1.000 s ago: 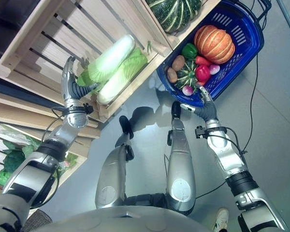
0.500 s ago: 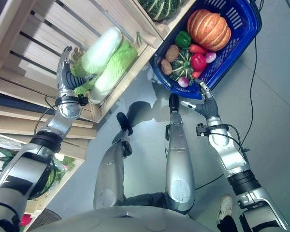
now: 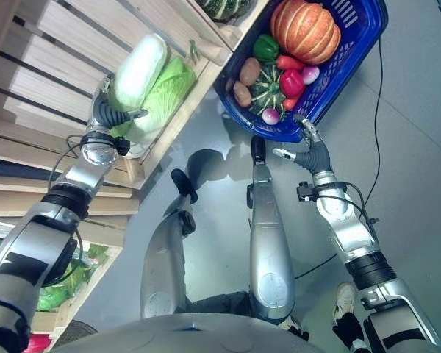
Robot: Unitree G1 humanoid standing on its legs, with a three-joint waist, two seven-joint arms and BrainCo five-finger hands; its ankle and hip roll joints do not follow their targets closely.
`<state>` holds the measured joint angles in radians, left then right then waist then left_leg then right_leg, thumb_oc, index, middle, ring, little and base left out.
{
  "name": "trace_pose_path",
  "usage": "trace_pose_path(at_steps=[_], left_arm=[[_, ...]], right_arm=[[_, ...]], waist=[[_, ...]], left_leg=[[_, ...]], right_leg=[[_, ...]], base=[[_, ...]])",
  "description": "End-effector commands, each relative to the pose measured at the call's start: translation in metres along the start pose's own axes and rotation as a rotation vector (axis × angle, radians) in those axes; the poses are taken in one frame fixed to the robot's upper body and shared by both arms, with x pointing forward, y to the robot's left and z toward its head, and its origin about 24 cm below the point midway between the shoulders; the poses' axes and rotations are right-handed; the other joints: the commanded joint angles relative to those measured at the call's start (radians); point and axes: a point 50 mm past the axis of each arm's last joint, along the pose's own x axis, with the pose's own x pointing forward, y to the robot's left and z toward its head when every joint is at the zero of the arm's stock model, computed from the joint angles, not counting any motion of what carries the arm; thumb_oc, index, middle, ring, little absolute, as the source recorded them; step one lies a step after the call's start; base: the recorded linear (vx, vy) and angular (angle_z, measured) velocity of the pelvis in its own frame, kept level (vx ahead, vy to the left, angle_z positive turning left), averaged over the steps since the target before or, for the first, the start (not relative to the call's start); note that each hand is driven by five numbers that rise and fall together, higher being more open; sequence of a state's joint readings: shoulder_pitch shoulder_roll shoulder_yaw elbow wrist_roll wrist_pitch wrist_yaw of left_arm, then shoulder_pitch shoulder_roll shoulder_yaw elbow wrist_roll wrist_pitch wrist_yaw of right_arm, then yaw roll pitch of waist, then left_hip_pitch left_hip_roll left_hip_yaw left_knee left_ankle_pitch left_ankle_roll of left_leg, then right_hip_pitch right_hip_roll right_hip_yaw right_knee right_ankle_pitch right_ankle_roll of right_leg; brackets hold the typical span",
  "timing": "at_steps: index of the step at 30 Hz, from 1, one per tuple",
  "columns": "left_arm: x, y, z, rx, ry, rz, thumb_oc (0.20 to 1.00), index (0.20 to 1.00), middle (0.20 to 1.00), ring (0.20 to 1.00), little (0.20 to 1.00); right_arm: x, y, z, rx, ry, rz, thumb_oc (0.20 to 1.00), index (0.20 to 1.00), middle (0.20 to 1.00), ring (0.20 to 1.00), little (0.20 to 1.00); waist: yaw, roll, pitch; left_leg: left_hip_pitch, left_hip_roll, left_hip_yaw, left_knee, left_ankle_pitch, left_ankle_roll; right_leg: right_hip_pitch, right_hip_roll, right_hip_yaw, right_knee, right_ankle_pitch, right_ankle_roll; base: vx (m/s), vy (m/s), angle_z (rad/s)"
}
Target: Pick up fruits and vegetables into the basket
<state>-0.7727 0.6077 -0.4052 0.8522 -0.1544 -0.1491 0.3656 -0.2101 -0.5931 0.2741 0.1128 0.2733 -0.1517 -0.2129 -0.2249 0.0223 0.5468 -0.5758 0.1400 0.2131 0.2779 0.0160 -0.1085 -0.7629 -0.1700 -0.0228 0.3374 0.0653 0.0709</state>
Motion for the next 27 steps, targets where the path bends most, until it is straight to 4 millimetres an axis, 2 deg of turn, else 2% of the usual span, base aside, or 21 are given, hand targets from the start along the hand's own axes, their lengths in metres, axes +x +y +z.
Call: trace_pose_path(at_steps=[1,6,13,19,20,22,27], left_arm=[[-0.004,0.015,-0.024,-0.019,0.108,0.003,1.0,1.0,1.0,1.0,1.0],[-0.004,0.024,-0.031,-0.058,0.158,0.083,1.0,1.0,1.0,1.0,1.0],[-0.002,0.036,-0.04,-0.027,0.236,0.186,1.0,1.0,1.0,1.0,1.0],[-0.002,0.036,-0.041,-0.027,0.244,0.193,1.0,1.0,1.0,1.0,1.0],[-0.001,0.043,-0.045,-0.034,0.295,0.225,1.0,1.0,1.0,1.0,1.0],[-0.001,0.044,-0.054,0.003,0.389,0.199,1.0,1.0,1.0,1.0,1.0],[-0.002,0.043,-0.059,0.099,0.422,0.146,1.0,1.0,1.0,1.0,1.0]], right_arm=[[-0.007,-0.002,0.01,0.013,-0.051,0.002,1.0,1.0,1.0,1.0,1.0],[-0.008,-0.002,0.009,0.027,-0.044,-0.008,1.0,1.0,1.0,1.0,1.0],[-0.005,0.002,0.008,0.045,-0.044,-0.018,1.0,1.0,1.0,1.0,1.0],[-0.005,0.003,0.009,0.046,-0.044,-0.018,1.0,1.0,1.0,1.0,1.0],[-0.002,0.005,0.01,0.052,-0.048,-0.019,1.0,1.0,1.0,1.0,1.0],[0.004,0.007,0.012,0.056,-0.046,-0.021,1.0,1.0,1.0,1.0,1.0],[0.007,0.008,0.014,0.059,-0.048,-0.021,1.0,1.0,1.0,1.0,1.0]], waist=[[-0.015,-0.023,-0.027],[-0.017,-0.027,-0.027],[-0.012,-0.037,-0.027],[-0.011,-0.037,-0.027],[-0.009,-0.04,-0.027],[-0.008,-0.04,-0.027],[-0.011,-0.04,-0.027]], left_leg=[[-0.118,0.012,-0.026,0.107,0.035,0.01],[-0.129,0.015,-0.025,0.116,0.032,0.01],[-0.146,0.017,-0.035,0.12,0.031,0.01],[-0.148,0.016,-0.036,0.121,0.032,0.01],[-0.155,0.016,-0.04,0.124,0.031,0.01],[-0.164,0.016,-0.045,0.124,0.033,0.008],[-0.167,0.017,-0.044,0.124,0.033,0.007]], right_leg=[[-0.017,0.0,0.004,0.076,-0.017,0.026],[-0.027,-0.001,0.005,0.079,-0.018,0.025],[-0.039,-0.001,0.002,0.078,-0.018,0.022],[-0.041,0.0,0.002,0.078,-0.018,0.022],[-0.047,0.001,0.001,0.08,-0.018,0.021],[-0.055,0.0,0.0,0.08,-0.019,0.019],[-0.06,0.003,0.002,0.081,-0.018,0.017]], base=[[0.01,0.021,-0.03],[0.0,0.0,0.0],[0.0,0.0,0.0],[0.0,-0.002,0.02],[0.0,0.0,0.0],[0.0,0.0,0.0],[0.0,0.001,-0.01]])
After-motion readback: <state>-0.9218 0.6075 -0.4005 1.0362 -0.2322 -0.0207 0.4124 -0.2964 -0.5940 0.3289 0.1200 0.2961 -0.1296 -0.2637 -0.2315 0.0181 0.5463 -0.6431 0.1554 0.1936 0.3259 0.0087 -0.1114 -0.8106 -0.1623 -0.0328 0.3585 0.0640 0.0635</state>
